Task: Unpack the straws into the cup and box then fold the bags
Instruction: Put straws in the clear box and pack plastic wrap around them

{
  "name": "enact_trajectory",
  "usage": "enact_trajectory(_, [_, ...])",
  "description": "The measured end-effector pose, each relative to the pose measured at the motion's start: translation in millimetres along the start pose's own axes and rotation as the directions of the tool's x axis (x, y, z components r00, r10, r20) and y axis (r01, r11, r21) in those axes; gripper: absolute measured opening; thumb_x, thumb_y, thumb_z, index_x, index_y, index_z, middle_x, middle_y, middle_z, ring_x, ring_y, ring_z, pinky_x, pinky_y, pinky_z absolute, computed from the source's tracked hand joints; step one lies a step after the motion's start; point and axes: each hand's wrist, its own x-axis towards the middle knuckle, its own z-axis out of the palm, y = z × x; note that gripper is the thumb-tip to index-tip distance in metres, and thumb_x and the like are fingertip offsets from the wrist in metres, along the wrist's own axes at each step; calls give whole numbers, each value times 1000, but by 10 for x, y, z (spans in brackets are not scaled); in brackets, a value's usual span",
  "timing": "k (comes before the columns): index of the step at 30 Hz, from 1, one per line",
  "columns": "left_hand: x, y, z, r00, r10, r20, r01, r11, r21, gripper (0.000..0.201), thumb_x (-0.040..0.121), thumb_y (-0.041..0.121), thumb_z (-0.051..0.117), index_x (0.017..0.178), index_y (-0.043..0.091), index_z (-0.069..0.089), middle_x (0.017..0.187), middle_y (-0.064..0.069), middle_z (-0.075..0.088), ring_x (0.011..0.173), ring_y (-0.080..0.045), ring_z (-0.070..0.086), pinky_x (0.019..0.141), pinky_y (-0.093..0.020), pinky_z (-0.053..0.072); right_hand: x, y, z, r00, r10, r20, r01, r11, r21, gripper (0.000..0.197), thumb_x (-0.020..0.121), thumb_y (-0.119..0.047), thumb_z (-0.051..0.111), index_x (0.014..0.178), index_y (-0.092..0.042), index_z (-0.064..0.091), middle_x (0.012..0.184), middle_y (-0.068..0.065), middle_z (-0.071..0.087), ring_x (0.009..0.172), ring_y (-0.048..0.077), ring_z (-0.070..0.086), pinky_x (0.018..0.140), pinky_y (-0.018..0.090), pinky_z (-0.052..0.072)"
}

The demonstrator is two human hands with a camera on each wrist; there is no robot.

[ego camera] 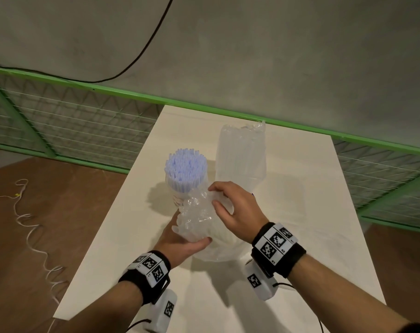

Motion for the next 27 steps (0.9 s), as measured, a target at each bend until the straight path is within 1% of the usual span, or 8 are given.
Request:
enact_trajectory(3, [-2, -16, 21, 1000, -24, 2, 24, 1000, -4, 67, 68, 28, 90, 127, 22, 59, 109, 14, 74, 103, -1, 69, 95, -23, 52, -19, 31, -29, 997, 57, -45, -58, 998, -6, 21, 87, -9, 62, 107, -15, 58, 97, -10, 61, 88, 0, 53, 82, 18, 44])
enact_trajectory(7, [3, -47, 75, 999, -29, 19, 30, 999, -30, 71, 66, 33, 91, 128, 21, 59, 112, 11, 74, 106, -4, 69, 97, -28, 50, -58, 58, -67, 988, 151, 16, -151, 988, 20, 20, 86, -14, 58, 102, -20, 49, 91, -11, 64, 84, 10, 61, 73, 28, 49])
enact_trajectory(11, [33, -67, 86, 999, -29, 31, 29, 999, -19, 71, 66, 32, 90, 129, 21, 59, 113, 11, 74, 106, -3, 69, 98, -27, 51, -89, 122, -124, 990, 129, -52, -130, 991, -19, 20, 90, -12, 59, 108, -19, 54, 91, -11, 64, 82, 4, 58, 75, 17, 45])
enact_trajectory(14, [46, -86, 74, 999, -36, 28, 36, 999, -16, 73, 66, 32, 90, 130, 23, 58, 115, 12, 73, 108, -3, 68, 97, -24, 51, -107, 154, -146, 994, 102, -46, -104, 994, -36, 11, 92, -16, 66, 102, -17, 63, 91, -13, 65, 83, -2, 55, 77, 8, 40])
enact_trajectory(17, [53, -117, 74, 998, -49, 26, 49, 999, -9, 77, 63, 37, 91, 131, 24, 58, 115, 12, 73, 108, -3, 68, 97, -25, 51, -89, 164, -159, 990, 144, -10, -144, 989, 16, 16, 89, -21, 72, 104, -19, 67, 90, -14, 68, 83, 2, 61, 78, 13, 45])
enact_trajectory(20, [53, -132, 73, 998, -60, 18, 61, 998, -18, 78, 61, 38, 92, 131, 25, 58, 115, 12, 73, 108, -4, 68, 96, -25, 52, -41, 136, -229, 986, 135, -98, -130, 990, 57, 19, 86, -20, 75, 104, -18, 69, 89, -12, 71, 79, -3, 63, 78, 13, 47])
enact_trajectory(22, [47, -127, 79, 998, -65, 15, 66, 998, -26, 76, 63, 34, 92, 130, 24, 59, 114, 12, 74, 107, -3, 69, 97, -26, 52, 5, 90, -314, 980, 117, -161, -106, 992, 71, 19, 85, -18, 76, 103, -16, 71, 88, -11, 72, 79, -6, 63, 79, 11, 48])
enact_trajectory(27, [32, -94, 96, 997, -72, -10, 72, 996, -44, 69, 66, 21, 93, 127, 21, 60, 111, 10, 75, 103, -4, 70, 95, -24, 53, 131, -28, -587, 960, 78, -270, -59, 995, 78, 19, 84, -17, 77, 102, -15, 71, 89, -9, 73, 85, 4, 69, 81, 21, 55])
